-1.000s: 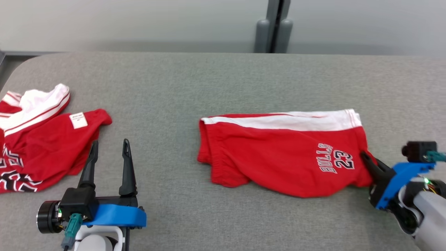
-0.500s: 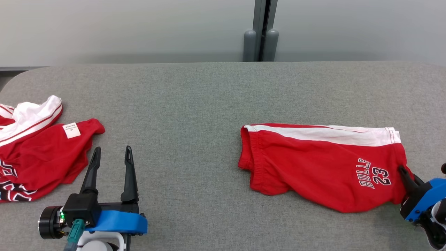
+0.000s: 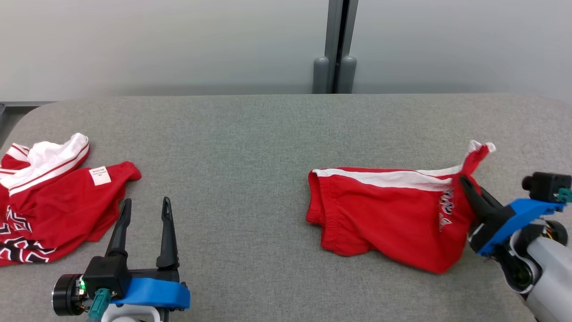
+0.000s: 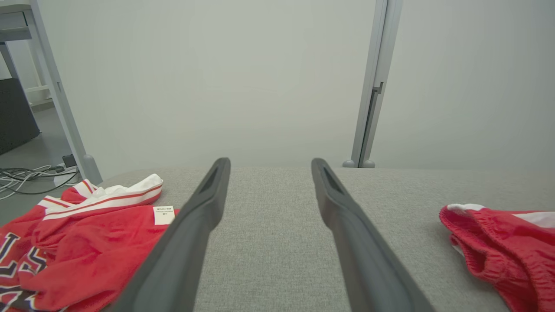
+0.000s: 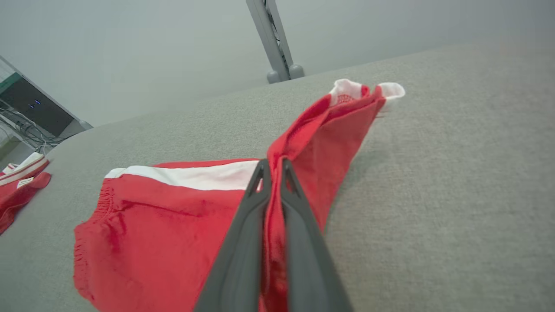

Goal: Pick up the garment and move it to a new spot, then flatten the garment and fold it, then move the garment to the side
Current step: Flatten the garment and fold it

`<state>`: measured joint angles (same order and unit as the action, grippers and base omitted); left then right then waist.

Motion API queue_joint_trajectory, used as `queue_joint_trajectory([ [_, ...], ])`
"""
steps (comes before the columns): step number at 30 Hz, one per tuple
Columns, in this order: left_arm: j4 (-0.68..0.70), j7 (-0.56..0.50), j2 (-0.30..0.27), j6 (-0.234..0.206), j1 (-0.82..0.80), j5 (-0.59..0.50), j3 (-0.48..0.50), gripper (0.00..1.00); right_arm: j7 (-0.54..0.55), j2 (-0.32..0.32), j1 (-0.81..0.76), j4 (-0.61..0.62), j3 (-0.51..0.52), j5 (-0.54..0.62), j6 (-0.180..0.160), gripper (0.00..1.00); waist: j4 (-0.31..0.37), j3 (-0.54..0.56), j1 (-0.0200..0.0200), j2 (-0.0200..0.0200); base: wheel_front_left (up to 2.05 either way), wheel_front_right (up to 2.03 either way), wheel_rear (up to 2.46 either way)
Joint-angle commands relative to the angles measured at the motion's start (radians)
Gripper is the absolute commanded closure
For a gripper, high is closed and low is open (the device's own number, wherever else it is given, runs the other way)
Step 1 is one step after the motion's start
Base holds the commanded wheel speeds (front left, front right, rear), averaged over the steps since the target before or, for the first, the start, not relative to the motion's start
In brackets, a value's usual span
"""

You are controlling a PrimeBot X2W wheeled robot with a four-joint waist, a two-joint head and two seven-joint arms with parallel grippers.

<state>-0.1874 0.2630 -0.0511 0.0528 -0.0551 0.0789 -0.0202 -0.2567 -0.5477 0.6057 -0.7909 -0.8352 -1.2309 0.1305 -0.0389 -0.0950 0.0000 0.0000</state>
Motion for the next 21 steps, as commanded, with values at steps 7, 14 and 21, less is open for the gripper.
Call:
queue_joint_trajectory([
  [7,-0.002,0.003,0.001,-0.001,0.017,0.007,-0.009,0.0,0.003,0.056,0.041,0.095,-0.01,0.046,0.0,1.0,-0.019,0.02,0.0,0.0,0.0,0.0,0.0],
  [14,-0.004,0.003,0.001,-0.004,0.019,0.019,-0.023,0.0,0.033,0.115,0.048,0.132,-0.033,0.109,0.0,1.0,-0.054,0.023,0.0,0.0,0.0,0.0,0.0],
  [21,-0.007,0.003,0.001,-0.006,0.021,0.026,-0.036,0.0,0.055,0.176,0.011,0.128,-0.054,0.163,0.0,1.0,-0.097,0.019,0.0,0.0,0.0,0.0,0.0],
])
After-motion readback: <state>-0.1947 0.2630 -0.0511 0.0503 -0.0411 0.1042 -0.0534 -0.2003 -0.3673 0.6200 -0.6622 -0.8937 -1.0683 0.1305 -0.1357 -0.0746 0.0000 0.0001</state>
